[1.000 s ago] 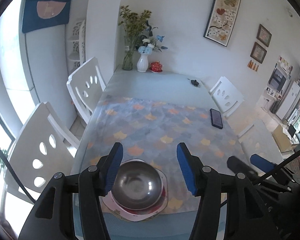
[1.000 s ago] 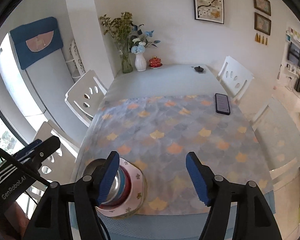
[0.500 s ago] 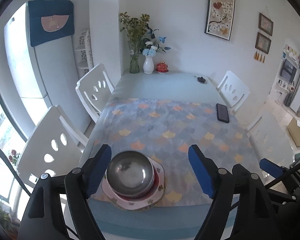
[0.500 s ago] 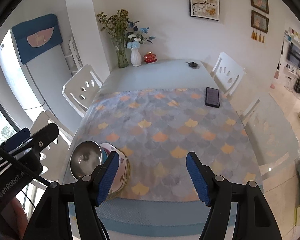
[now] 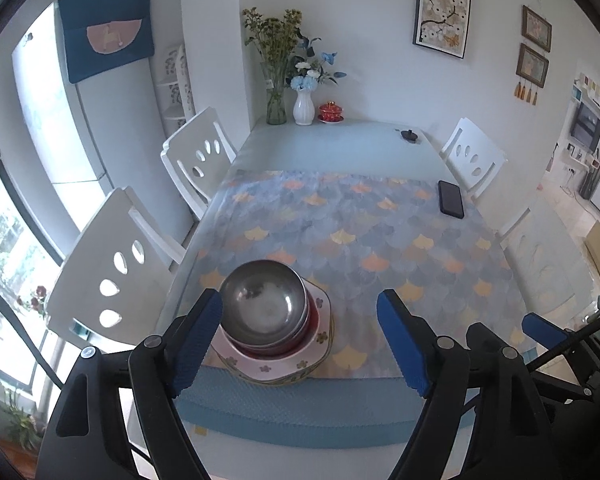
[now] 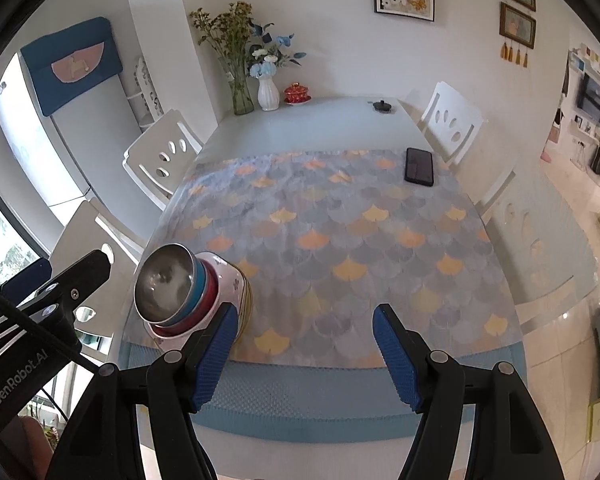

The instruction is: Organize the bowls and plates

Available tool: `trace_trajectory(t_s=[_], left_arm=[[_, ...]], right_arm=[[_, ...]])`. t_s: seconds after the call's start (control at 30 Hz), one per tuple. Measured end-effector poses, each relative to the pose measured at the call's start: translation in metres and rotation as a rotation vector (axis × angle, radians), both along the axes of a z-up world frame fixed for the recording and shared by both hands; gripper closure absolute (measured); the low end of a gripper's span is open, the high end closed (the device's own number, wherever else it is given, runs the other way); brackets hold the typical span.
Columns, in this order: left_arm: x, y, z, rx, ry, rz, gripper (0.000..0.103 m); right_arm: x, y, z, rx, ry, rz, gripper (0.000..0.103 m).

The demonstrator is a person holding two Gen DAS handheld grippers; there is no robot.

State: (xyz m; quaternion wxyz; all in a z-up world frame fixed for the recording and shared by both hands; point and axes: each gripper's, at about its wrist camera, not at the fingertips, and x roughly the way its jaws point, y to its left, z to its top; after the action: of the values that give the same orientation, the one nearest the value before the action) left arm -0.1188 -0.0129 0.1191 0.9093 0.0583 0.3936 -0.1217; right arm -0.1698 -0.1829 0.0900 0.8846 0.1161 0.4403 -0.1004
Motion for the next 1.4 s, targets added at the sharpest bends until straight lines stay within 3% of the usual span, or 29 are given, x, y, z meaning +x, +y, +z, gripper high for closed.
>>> trace_trajectory(t_s=[0.23, 0.5, 0.63, 0.93, 1.4], left_arm=[[-0.002, 0.003, -0.001, -0.001, 0.004, 0.013, 0.025], [0.011, 0.017, -0.002, 0.081, -0.094, 0.148, 0.024], [0.020, 0.025, 0.000, 0.109, -0.114, 0.169, 0.023], [0.040, 0.021, -0.001, 0.030, -0.044, 0.072, 0.021], [0.082, -0.007, -0.008, 0.053, -0.030, -0.072, 0.021]], right_arm=[[-0.003, -0.001, -0.001, 0.044, -0.006, 0.008, 0.035], [0.001, 0.003, -0.004, 0.090, -0.021, 0.035, 0.035], [0.009, 0.007, -0.010, 0.120, -0.014, 0.038, 0.035], [0.028, 0.007, -0.005, 0.174, -0.044, 0.031, 0.035], [0.055, -0.007, -0.009, 0.129, -0.026, -0.105, 0.035]])
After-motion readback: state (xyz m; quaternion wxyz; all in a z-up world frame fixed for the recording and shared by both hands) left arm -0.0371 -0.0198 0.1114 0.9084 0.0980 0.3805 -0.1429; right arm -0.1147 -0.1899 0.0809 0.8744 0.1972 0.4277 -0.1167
